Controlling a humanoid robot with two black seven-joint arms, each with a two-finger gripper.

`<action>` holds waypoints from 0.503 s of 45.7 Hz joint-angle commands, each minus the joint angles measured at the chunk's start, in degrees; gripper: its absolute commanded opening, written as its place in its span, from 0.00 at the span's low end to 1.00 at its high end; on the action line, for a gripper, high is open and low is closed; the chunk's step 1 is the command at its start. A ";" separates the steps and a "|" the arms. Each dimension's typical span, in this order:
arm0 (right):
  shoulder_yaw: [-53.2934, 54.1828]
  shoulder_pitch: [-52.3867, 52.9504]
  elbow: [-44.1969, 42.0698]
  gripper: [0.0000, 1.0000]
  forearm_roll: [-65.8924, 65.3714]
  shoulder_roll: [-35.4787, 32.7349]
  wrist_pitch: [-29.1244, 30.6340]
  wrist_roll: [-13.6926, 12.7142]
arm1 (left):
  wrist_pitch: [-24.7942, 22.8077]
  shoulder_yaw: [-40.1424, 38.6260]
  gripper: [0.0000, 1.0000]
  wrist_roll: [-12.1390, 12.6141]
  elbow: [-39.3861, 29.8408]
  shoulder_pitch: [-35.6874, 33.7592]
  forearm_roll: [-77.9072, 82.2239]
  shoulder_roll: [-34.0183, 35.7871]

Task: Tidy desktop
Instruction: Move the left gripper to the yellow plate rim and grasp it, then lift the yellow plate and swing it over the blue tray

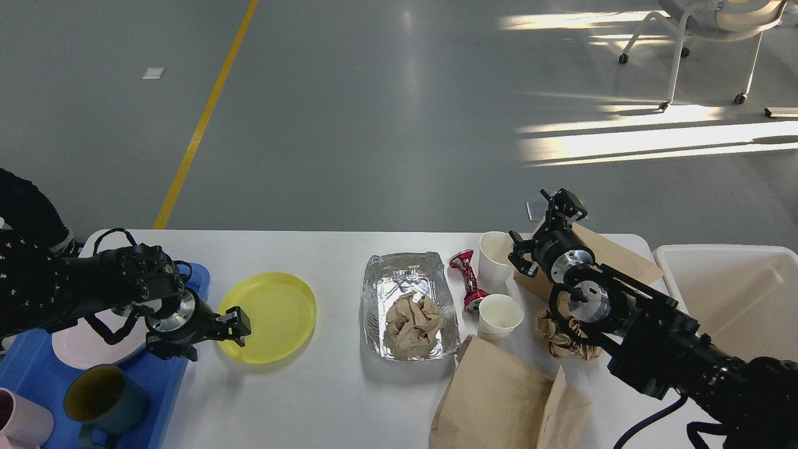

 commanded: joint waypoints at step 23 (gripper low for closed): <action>0.00 0.01 0.00 1.00 0.00 0.00 -0.06 0.00 | 3.33 -1.52 0.59 2.14 -0.03 1.40 0.00 -0.44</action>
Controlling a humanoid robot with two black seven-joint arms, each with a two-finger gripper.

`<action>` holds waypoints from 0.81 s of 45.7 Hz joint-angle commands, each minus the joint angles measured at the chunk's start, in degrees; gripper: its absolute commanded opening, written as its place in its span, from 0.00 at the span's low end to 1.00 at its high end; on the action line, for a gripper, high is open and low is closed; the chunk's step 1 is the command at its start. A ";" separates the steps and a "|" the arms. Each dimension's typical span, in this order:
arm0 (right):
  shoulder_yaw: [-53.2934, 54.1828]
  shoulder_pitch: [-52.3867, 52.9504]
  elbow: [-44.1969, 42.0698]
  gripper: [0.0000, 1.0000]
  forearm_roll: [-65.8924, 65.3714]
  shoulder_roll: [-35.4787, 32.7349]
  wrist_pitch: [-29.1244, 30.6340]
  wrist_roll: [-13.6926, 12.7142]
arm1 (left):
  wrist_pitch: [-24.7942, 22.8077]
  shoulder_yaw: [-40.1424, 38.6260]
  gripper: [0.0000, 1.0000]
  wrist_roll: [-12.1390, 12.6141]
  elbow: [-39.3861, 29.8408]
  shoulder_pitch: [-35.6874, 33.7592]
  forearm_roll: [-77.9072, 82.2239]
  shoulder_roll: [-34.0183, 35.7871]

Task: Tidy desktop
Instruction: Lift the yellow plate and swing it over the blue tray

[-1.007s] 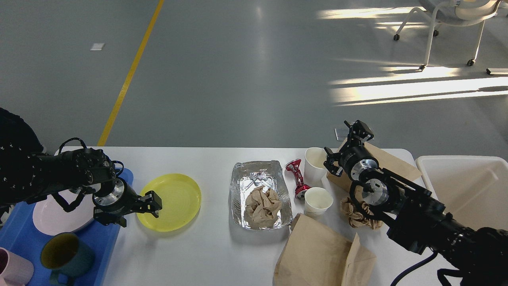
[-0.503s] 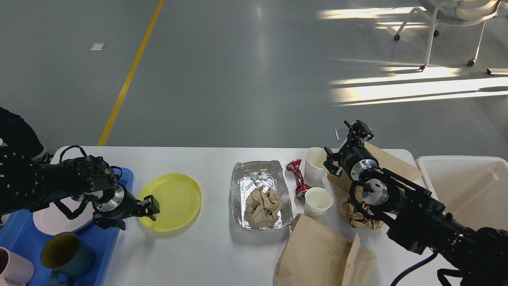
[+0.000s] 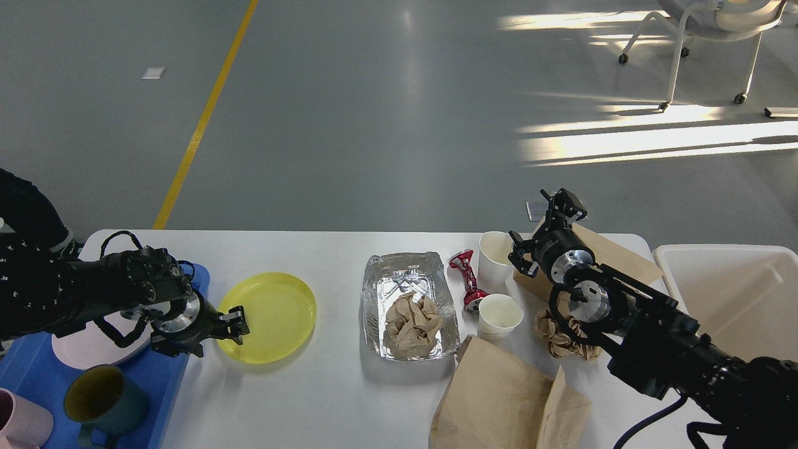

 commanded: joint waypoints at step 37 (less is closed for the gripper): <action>0.00 0.01 0.00 1.00 0.00 0.00 0.05 0.00 | -2.19 0.01 0.24 0.44 -0.13 1.13 0.09 -0.02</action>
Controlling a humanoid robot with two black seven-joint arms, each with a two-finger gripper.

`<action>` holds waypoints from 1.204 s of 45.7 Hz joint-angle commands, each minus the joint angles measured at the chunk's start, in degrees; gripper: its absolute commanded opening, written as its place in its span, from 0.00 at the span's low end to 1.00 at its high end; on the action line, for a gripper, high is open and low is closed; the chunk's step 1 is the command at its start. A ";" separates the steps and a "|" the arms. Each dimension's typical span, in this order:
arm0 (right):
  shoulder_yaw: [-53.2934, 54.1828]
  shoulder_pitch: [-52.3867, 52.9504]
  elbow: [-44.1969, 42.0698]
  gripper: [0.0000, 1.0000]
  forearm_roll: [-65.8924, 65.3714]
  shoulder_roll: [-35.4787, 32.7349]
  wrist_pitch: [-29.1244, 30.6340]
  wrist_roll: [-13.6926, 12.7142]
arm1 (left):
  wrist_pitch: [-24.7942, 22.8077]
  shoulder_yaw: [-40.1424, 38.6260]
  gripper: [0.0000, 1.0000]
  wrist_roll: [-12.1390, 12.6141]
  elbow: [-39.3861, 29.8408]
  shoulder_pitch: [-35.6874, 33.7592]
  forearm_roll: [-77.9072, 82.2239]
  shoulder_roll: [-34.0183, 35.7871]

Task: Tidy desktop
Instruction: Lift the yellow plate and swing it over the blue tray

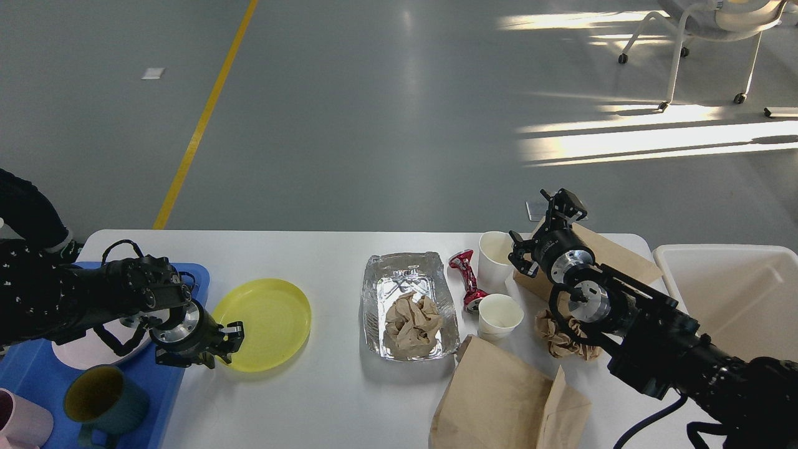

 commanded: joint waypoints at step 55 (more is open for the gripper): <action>0.00 0.00 0.00 1.00 0.00 0.00 0.05 0.00 | -17.06 0.88 0.00 1.46 -0.44 -12.32 0.31 8.43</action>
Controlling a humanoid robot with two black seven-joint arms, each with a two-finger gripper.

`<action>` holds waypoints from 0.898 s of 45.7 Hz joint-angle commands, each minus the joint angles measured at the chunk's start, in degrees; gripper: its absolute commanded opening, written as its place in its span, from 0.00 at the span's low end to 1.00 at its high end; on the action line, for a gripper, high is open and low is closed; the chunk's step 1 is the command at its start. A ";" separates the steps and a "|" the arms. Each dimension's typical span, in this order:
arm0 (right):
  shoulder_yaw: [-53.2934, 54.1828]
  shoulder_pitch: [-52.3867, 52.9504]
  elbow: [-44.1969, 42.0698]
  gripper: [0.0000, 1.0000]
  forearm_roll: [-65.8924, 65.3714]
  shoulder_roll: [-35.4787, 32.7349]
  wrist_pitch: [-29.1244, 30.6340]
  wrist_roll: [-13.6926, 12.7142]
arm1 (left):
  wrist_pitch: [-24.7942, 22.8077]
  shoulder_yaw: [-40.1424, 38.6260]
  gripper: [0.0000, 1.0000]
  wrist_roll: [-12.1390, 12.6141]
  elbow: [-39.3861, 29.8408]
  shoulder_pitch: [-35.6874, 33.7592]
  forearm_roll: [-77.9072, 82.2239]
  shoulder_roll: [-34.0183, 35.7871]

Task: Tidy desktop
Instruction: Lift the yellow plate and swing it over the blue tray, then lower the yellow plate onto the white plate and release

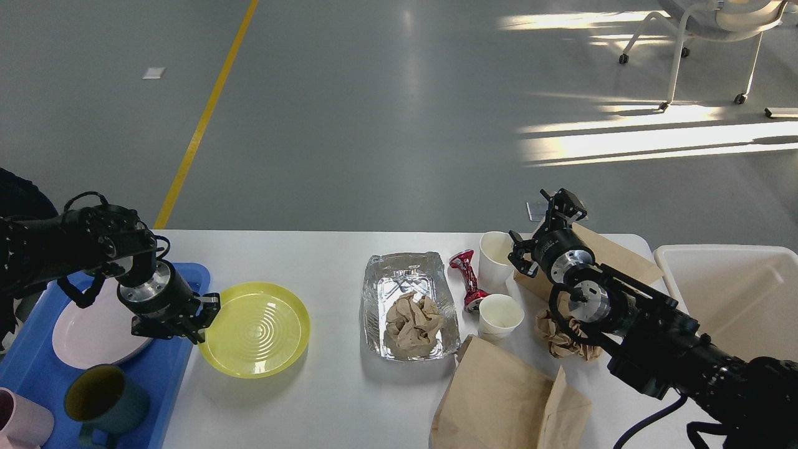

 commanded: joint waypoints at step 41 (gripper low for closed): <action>0.00 0.00 0.00 1.00 0.00 0.00 0.03 0.00 | -1.39 -5.21 0.00 3.09 7.40 0.12 -0.24 25.11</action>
